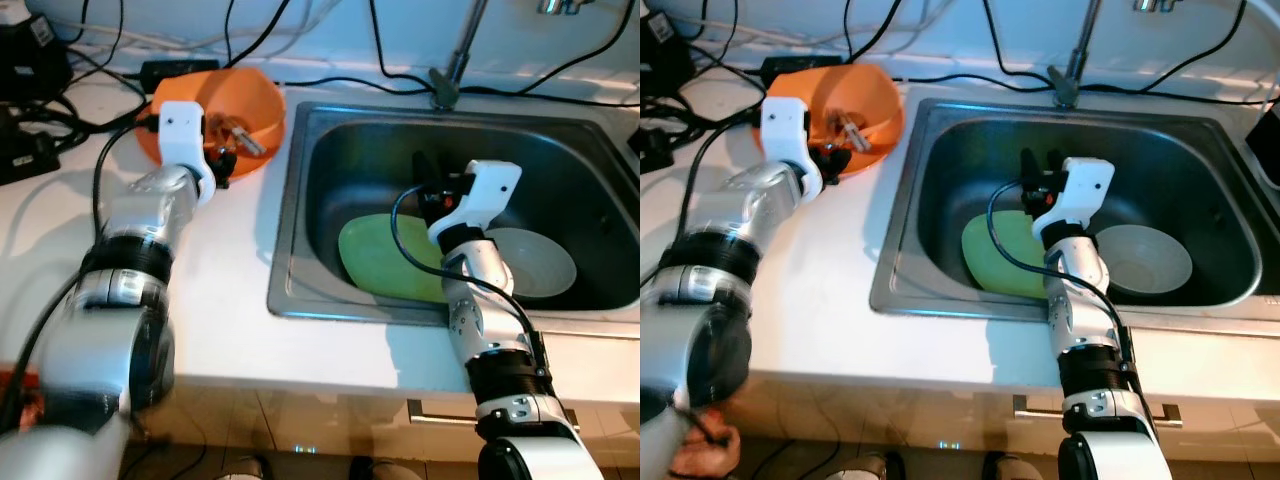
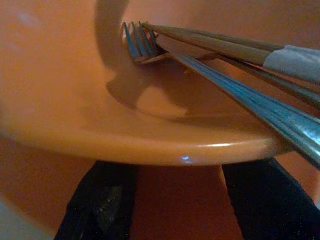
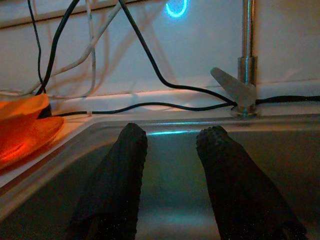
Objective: Kitchen organization
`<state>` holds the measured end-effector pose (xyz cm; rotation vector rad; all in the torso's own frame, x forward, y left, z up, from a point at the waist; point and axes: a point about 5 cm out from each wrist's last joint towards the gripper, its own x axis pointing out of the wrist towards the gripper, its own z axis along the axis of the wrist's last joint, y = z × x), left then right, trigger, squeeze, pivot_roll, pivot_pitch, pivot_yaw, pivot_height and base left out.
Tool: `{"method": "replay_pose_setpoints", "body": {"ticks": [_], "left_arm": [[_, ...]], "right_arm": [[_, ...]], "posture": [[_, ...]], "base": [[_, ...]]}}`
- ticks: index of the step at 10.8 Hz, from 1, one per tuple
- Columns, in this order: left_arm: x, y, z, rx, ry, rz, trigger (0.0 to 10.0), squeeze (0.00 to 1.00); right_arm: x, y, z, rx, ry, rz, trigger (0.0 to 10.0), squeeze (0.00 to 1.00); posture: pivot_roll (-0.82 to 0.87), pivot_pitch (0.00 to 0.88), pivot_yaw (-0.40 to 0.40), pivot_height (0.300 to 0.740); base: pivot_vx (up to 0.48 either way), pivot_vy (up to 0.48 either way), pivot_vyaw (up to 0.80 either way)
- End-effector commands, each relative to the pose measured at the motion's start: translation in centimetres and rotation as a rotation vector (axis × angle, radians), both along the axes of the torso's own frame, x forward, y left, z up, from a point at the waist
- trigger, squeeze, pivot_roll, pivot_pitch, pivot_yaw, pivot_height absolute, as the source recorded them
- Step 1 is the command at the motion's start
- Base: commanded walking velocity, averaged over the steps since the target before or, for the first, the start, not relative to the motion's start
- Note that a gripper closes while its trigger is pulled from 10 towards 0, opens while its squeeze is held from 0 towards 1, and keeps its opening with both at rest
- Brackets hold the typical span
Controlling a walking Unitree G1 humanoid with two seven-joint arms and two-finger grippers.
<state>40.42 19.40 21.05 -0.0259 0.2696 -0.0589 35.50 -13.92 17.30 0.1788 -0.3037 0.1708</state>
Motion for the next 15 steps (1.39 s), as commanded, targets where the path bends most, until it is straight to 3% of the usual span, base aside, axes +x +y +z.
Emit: {"method": "replay_pose_setpoints", "body": {"ticks": [1,3,4,5,10,11,12,14,15], "left_arm": [[-1.5,-0.1,-3.8,-0.026,0.174,-0.003,10.0,0.00],[-3.9,0.3,-3.5,-0.028,0.175,0.010,10.0,0.00],[-5.9,0.6,-3.5,-0.039,0.186,0.037,10.0,0.00],[-6.2,0.6,-3.5,-0.040,0.187,0.040,10.0,0.00],[-12.6,0.3,-3.7,-0.057,0.238,0.076,10.0,0.00],[-14.0,0.0,-3.8,-0.040,0.249,0.067,10.0,0.00],[-16.4,-0.4,-3.5,-0.023,0.254,0.057,10.0,0.00],[-17.7,-1.1,-3.0,0.005,0.249,0.036,10.0,0.00],[-16.5,-1.0,-1.5,0.042,0.117,0.091,10.0,0.00]], "right_arm": [[-0.3,-0.3,-1.6,0.011,0.061,-0.003,10.0,0.00],[-0.2,0.0,-1.7,0.015,0.065,0.013,10.0,0.00],[-0.2,0.1,-1.8,0.015,0.069,0.018,10.0,0.00],[-0.2,0.1,-1.8,0.015,0.069,0.019,10.0,0.00],[0.1,0.2,-1.7,0.007,0.077,0.047,10.0,0.00],[0.2,0.2,-1.7,0.002,0.081,0.055,10.0,0.00],[0.4,0.6,-1.5,-0.005,0.082,0.076,10.0,0.00],[0.5,0.8,-1.5,-0.005,0.082,0.084,10.0,0.00],[0.5,1.1,-1.6,-0.004,0.084,0.091,10.0,0.00]], "posture": [[0.10,0.148,0.001,0.740],[0.12,0.150,0.000,0.740],[0.13,0.153,-0.005,0.740],[0.13,0.153,-0.005,0.740],[0.18,0.167,-0.056,0.740],[0.19,0.171,-0.070,0.740],[0.19,0.172,-0.079,0.740],[0.20,0.172,-0.089,0.740],[0.20,0.167,-0.086,0.740]], "base": [[0.000,0.000,0.00],[0.000,0.000,0.00],[0.000,0.000,0.00],[0.000,0.000,0.00],[0.000,0.000,0.00],[0.000,0.000,0.00],[0.000,0.000,0.00],[0.000,0.000,0.00],[0.000,0.000,0.00]]}}
